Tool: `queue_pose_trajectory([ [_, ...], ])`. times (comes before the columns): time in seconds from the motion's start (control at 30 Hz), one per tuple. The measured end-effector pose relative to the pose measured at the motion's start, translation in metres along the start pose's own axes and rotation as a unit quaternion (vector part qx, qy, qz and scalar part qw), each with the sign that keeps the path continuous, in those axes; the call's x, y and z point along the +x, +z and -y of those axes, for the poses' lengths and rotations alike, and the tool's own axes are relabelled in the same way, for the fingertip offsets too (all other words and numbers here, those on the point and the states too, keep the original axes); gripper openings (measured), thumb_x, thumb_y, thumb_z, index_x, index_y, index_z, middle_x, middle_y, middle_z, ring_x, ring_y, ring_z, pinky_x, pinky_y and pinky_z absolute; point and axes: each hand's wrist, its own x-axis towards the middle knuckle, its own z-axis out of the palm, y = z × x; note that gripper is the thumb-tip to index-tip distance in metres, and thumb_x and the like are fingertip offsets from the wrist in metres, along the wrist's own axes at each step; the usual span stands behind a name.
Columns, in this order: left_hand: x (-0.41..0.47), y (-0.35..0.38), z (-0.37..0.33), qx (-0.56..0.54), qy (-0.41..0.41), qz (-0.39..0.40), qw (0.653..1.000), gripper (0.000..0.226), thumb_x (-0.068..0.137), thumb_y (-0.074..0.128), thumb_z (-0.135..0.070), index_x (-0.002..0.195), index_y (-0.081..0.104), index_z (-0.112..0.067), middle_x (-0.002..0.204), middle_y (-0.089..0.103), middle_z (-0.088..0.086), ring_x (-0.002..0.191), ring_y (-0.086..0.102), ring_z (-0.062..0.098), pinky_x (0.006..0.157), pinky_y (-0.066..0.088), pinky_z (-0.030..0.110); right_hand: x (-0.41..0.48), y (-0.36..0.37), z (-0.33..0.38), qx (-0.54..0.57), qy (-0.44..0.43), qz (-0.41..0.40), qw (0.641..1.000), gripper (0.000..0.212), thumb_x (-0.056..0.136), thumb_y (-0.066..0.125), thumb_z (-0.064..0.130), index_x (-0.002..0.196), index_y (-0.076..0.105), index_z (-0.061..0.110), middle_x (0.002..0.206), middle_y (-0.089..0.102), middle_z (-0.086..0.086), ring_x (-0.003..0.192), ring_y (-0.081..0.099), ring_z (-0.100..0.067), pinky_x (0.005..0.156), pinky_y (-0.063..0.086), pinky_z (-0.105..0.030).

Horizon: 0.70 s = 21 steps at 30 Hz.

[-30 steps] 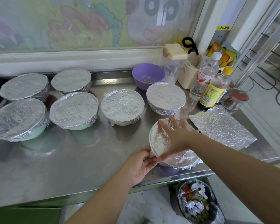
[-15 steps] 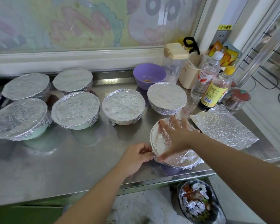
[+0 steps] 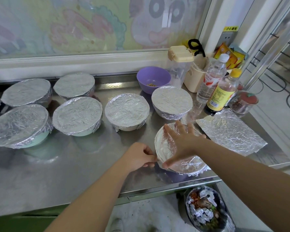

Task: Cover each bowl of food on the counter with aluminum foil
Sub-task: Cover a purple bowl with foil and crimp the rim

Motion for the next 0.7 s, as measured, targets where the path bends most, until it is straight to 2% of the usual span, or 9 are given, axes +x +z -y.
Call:
queue_pose_trajectory([
  [0.17, -0.006, 0.011, 0.000, -0.143, -0.068, 0.004, 0.987, 0.008, 0.085, 0.075, -0.004, 0.087, 0.067, -0.006, 0.081, 0.073, 0.012, 0.070, 0.071, 0.013, 0.065, 0.057, 0.018, -0.001, -0.001, 0.001, -0.006, 0.002, -0.002, 1.000, 0.153, 0.044, 0.071, 0.092, 0.144, -0.036, 0.051, 0.159, -0.041, 0.001, 0.145, -0.034, -0.044, 0.108, 0.009, -0.083],
  [0.27, -0.006, 0.014, -0.007, -0.162, -0.080, 0.001, 0.984, 0.011, 0.085, 0.072, 0.004, 0.088, 0.068, -0.005, 0.084, 0.071, 0.015, 0.070, 0.070, 0.013, 0.071, 0.060, 0.021, -0.003, -0.001, 0.001, -0.006, 0.005, -0.001, 1.000, 0.153, 0.044, 0.072, 0.091, 0.145, -0.035, 0.050, 0.159, -0.041, 0.001, 0.145, -0.034, -0.044, 0.108, 0.008, -0.083],
  [0.37, -0.011, 0.012, -0.015, -0.170, -0.095, 0.009, 0.981, 0.015, 0.091, 0.060, 0.007, 0.101, 0.065, -0.003, 0.095, 0.073, 0.019, 0.076, 0.071, 0.017, 0.074, 0.060, 0.025, -0.004, -0.003, 0.002, -0.003, 0.005, 0.002, 1.000, 0.152, 0.044, 0.072, 0.091, 0.145, -0.035, 0.050, 0.159, -0.042, 0.001, 0.145, -0.034, -0.044, 0.108, 0.009, -0.084],
  [0.43, -0.015, 0.007, -0.024, -0.201, -0.098, 0.039, 0.974, 0.021, 0.097, 0.051, 0.002, 0.114, 0.063, -0.001, 0.109, 0.071, 0.023, 0.091, 0.072, 0.028, 0.079, 0.060, 0.031, -0.004, -0.003, 0.003, -0.004, 0.006, 0.000, 1.000, 0.152, 0.045, 0.072, 0.091, 0.145, -0.035, 0.050, 0.159, -0.042, 0.002, 0.145, -0.034, -0.044, 0.107, 0.008, -0.084],
  [0.5, -0.019, 0.002, -0.035, -0.241, -0.118, 0.074, 0.961, 0.027, 0.101, 0.043, -0.006, 0.118, 0.061, 0.002, 0.117, 0.067, 0.026, 0.106, 0.068, 0.036, 0.085, 0.058, 0.036, -0.004, -0.002, 0.003, -0.003, 0.006, -0.004, 1.000, 0.152, 0.044, 0.071, 0.092, 0.146, -0.035, 0.051, 0.159, -0.042, 0.002, 0.145, -0.033, -0.044, 0.107, 0.008, -0.084],
  [0.63, -0.023, -0.004, -0.054, -0.342, -0.174, 0.149, 0.911, 0.041, 0.101, 0.033, -0.018, 0.126, 0.052, 0.008, 0.122, 0.059, 0.032, 0.117, 0.057, 0.041, 0.100, 0.046, 0.042, -0.004, -0.001, 0.002, -0.003, 0.001, -0.010, 1.000, 0.153, 0.042, 0.070, 0.093, 0.146, -0.034, 0.050, 0.159, -0.041, 0.000, 0.146, -0.032, -0.045, 0.107, 0.008, -0.085],
  [0.7, -0.024, -0.005, -0.059, -0.387, -0.175, 0.175, 0.888, 0.050, 0.100, 0.031, -0.024, 0.132, 0.048, 0.009, 0.127, 0.057, 0.035, 0.120, 0.055, 0.043, 0.100, 0.045, 0.045, -0.005, -0.001, 0.002, -0.003, 0.000, -0.012, 1.000, 0.153, 0.042, 0.070, 0.093, 0.146, -0.034, 0.050, 0.159, -0.040, 0.000, 0.146, -0.031, -0.045, 0.107, 0.007, -0.085],
])
